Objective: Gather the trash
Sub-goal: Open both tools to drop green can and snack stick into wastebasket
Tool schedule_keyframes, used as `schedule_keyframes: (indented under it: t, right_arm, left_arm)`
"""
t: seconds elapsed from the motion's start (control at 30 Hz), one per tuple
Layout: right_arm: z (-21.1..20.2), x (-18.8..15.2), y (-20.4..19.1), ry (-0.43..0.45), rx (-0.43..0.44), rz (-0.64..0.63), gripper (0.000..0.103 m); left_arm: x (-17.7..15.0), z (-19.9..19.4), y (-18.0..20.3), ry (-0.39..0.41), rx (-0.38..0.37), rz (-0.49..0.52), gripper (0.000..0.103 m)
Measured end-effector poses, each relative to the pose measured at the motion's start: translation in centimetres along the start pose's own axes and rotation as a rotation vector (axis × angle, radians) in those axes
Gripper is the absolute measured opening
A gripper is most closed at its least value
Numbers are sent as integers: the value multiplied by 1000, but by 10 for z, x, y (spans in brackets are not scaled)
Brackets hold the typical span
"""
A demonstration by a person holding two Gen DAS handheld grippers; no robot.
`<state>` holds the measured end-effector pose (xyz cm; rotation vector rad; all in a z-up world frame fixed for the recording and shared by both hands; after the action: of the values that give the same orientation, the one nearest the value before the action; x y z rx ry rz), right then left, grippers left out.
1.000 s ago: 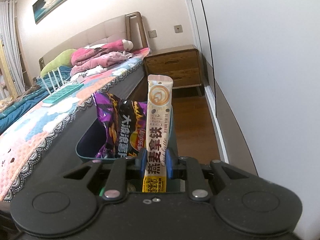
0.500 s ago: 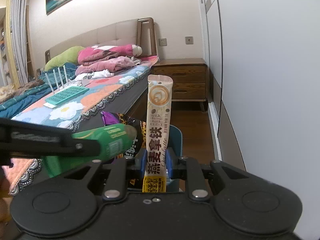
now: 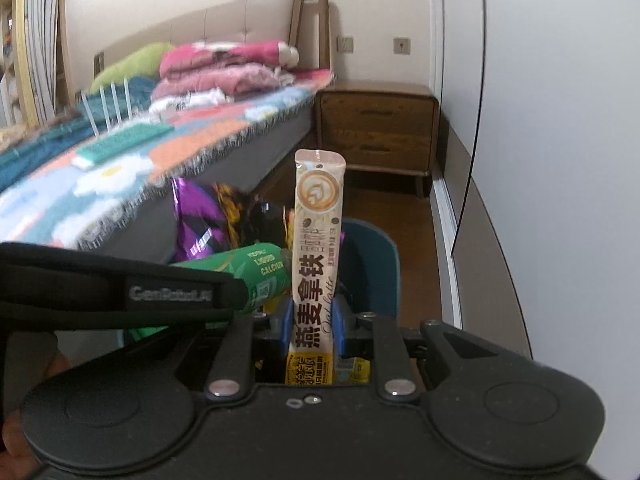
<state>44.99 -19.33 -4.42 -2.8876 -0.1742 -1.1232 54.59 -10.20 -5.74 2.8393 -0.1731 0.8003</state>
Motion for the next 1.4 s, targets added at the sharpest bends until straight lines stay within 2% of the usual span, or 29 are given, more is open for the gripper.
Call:
schedule_keyframes:
  t: [0.13,0.3,0.47,0.63,0.67,0.8,1.1,1.17,1.33,1.4]
  right_arm:
    - [18,-10,-7,-48,-32,-56,20]
    - [19,-19,-5,-80,-42,-63,25]
    - [11,-27,1,-86,-39,-58,44]
    - [-7,-35,4,-58,-20,-60,47]
    - [-11,-36,5,-52,-24,-59,50]
    - [-28,-37,12,-26,-4,-29,55]
    - [-76,-40,19,63,55,15,65]
    - [-88,-41,22,88,70,33,72]
    - [-113,-48,25,137,91,64,81]
    - [-123,-50,26,159,95,70,84]
  left_arm:
    - [-7,18,-1,-43,34,22,48]
    - [-16,31,-9,-98,46,23,48]
    - [-27,27,-7,-94,70,59,49]
    - [-33,5,2,-53,102,104,56]
    - [-34,0,3,-45,107,113,56]
    - [-37,-24,8,-5,108,123,65]
    - [-46,-86,21,95,129,167,66]
    - [-49,-97,22,110,121,163,70]
    - [-59,-124,21,161,127,173,72]
    - [-65,-133,22,178,136,183,77]
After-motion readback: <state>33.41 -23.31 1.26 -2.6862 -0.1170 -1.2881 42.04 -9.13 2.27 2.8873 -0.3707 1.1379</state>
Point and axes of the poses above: each gripper's, at about its wrist camera, not at the fingertips, and z roughly the way its jaws point, y to its right, x to its top, the point moved 6 cm from there along z, roughly the way its jaws point, and after that the axes turned 10 degrees about -y, right-handed, at the moved point
